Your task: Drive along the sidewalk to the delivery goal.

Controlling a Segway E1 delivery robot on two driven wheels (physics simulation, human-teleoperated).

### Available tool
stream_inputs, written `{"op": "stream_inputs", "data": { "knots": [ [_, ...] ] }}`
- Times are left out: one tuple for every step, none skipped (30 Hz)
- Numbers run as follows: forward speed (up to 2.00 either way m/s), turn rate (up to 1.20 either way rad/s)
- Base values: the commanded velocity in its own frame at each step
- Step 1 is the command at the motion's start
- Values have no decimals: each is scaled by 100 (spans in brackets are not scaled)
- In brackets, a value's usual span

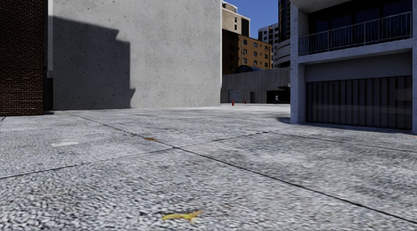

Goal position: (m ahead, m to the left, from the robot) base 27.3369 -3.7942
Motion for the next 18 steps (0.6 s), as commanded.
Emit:
{"op": "stream_inputs", "data": {
  "knots": [
    [200, 0],
    [200, 0],
    [200, 0],
    [200, 0],
    [200, 0],
    [200, 0],
    [200, 0],
    [200, 0],
    [200, 0],
    [200, 0],
    [200, 0],
    [200, 0],
    [200, 0],
    [200, 0],
    [200, 0],
    [200, 0],
    [200, 0],
    [200, 0]
  ]
}}
